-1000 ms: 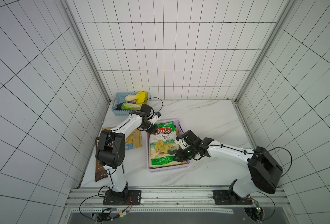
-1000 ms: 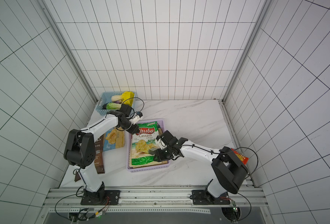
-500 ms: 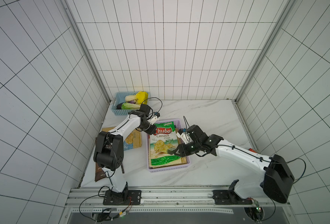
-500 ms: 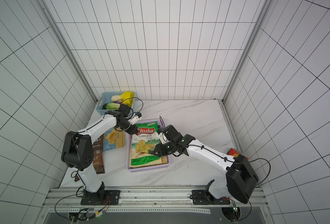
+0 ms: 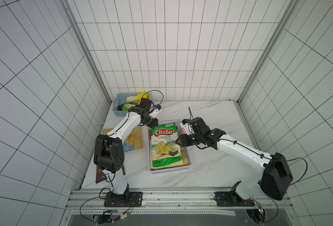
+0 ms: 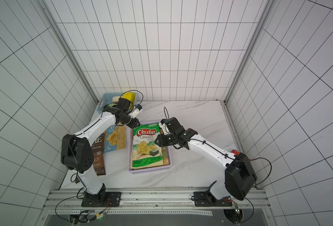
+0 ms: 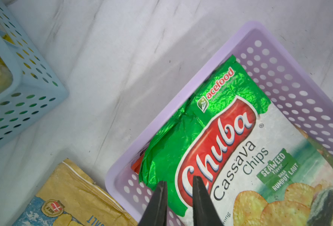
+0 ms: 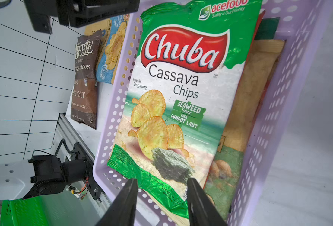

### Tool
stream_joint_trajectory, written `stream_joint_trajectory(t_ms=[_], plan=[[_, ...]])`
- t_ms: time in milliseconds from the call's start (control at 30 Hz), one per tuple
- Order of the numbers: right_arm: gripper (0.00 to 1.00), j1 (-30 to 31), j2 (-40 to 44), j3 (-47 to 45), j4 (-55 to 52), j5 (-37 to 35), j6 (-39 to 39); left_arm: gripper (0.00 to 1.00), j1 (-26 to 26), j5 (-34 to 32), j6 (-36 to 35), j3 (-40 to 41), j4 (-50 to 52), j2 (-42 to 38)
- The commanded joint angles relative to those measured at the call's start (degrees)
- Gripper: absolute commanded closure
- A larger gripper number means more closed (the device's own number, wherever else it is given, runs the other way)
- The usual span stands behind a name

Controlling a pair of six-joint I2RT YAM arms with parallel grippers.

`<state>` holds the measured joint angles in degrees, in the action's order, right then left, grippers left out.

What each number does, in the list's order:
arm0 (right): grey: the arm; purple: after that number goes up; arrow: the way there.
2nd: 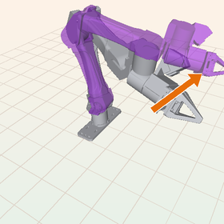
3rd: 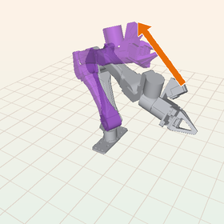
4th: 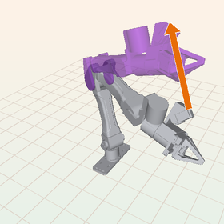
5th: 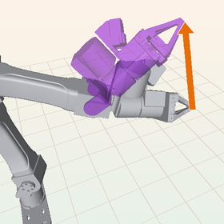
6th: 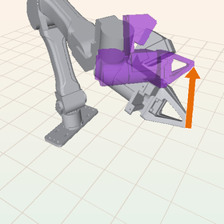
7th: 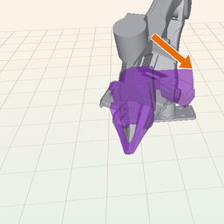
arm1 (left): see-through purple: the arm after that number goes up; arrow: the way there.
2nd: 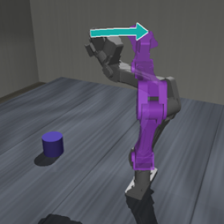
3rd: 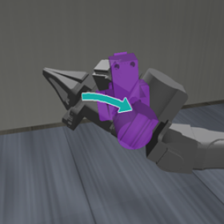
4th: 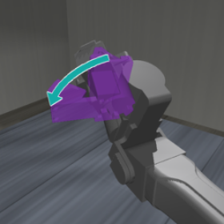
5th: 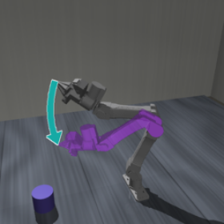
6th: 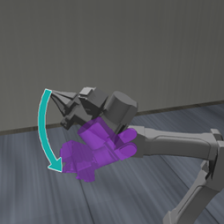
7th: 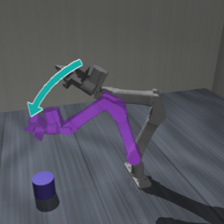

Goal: Put the potato chips into the basket
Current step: Adjust the potato chip in the basket.

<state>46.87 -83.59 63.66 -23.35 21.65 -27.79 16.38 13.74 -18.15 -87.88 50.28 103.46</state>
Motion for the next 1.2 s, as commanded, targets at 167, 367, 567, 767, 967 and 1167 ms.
stream_joint_trajectory(t_ms=[167,367,567,767,967,1167], plan=[[0.55,-1.23,2.65,-2.66,0.97,0.12,-0.42,0.78,2.42,-2.96,-0.13,-0.04,-2.54,3.83],[0.55,-1.61,5.12,-5.07,1.29,0.24,-0.94,0.78,3.21,-4.37,-0.73,1.71,-3.36,4.85],[0.55,-1.70,6.22,-6.00,1.38,0.79,-1.12,0.79,4.00,-5.55,-1.71,3.14,-3.35,5.99],[0.55,-1.78,6.60,-6.35,1.35,0.83,-1.16,0.79,5.04,-6.00,-2.52,4.72,-3.35,5.97],[0.55,-1.88,6.42,-6.35,1.37,0.76,-1.21,0.80,6.09,-6.00,-2.70,7.37,-3.35,4.96],[0.54,-1.98,6.00,-6.18,1.36,0.89,-0.99,0.80,6.21,-5.56,-2.59,9.76,-3.36,3.35]])
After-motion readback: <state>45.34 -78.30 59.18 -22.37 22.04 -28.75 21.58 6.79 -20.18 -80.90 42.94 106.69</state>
